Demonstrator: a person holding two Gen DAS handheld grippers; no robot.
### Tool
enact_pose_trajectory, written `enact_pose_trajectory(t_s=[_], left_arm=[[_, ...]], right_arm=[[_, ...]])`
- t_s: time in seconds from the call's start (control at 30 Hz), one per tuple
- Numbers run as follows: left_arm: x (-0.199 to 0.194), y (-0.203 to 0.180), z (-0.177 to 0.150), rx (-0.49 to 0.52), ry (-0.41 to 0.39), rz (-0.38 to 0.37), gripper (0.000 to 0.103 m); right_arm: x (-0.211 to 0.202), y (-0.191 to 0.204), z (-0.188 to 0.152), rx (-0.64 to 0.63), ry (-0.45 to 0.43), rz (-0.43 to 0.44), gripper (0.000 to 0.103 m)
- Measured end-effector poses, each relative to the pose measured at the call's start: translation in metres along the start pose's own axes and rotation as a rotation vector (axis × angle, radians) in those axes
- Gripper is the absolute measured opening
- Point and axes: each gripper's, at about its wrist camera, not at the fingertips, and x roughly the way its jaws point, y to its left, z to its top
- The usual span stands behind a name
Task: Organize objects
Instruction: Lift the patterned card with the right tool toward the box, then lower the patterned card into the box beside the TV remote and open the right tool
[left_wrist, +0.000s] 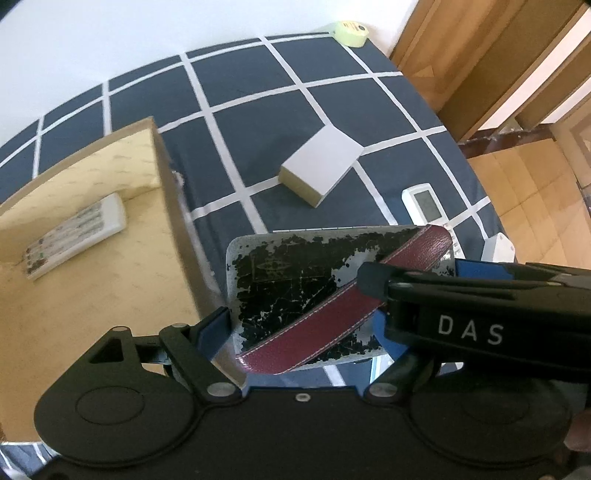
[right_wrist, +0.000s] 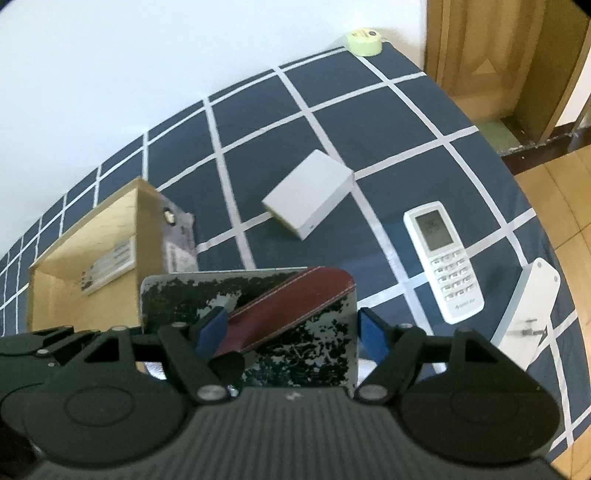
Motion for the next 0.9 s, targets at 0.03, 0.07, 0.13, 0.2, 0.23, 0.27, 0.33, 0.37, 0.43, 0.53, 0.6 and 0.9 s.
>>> enact_pose_trajectory(t_s=[0.03, 0.07, 0.13, 0.2, 0.23, 0.27, 0.33, 0.37, 0.43, 0.53, 0.6, 0.9], left_arm=[[-0.004, 0.002, -0.003, 0.0, -0.005, 0.002, 0.082], [-0.007, 0.004, -0.005, 0.0, -0.011, 0.003, 0.082], [-0.014, 0.009, -0.011, -0.003, -0.02, 0.009, 0.082], [-0.02, 0.015, -0.017, -0.009, -0.029, 0.012, 0.082], [-0.023, 0.018, -0.02, -0.012, -0.033, 0.014, 0.082], [-0.026, 0.021, -0.023, -0.016, -0.037, 0.015, 0.082], [-0.032, 0.028, -0.029, -0.024, -0.045, 0.018, 0.082], [-0.034, 0.032, -0.032, -0.029, -0.049, 0.02, 0.082], [-0.04, 0.041, -0.038, -0.042, -0.056, 0.024, 0.082], [-0.048, 0.056, -0.046, -0.068, -0.068, 0.034, 0.082], [-0.054, 0.068, -0.051, -0.086, -0.077, 0.04, 0.082], [-0.073, 0.123, -0.069, -0.186, -0.104, 0.081, 0.082]], right_arm=[[-0.003, 0.003, -0.003, -0.002, -0.005, 0.001, 0.076], [-0.006, 0.007, -0.006, -0.006, -0.009, 0.003, 0.076], [-0.01, 0.014, -0.011, -0.012, -0.016, 0.009, 0.076], [-0.013, 0.022, -0.016, -0.021, -0.023, 0.012, 0.076], [-0.014, 0.027, -0.018, -0.026, -0.025, 0.014, 0.076], [-0.015, 0.031, -0.021, -0.03, -0.027, 0.015, 0.076], [-0.017, 0.041, -0.026, -0.042, -0.031, 0.019, 0.076], [-0.018, 0.046, -0.028, -0.048, -0.033, 0.021, 0.076], [-0.019, 0.057, -0.032, -0.064, -0.035, 0.026, 0.076], [-0.019, 0.075, -0.037, -0.089, -0.035, 0.037, 0.076], [-0.018, 0.087, -0.039, -0.11, -0.035, 0.045, 0.076], [-0.008, 0.152, -0.043, -0.215, -0.016, 0.092, 0.076]])
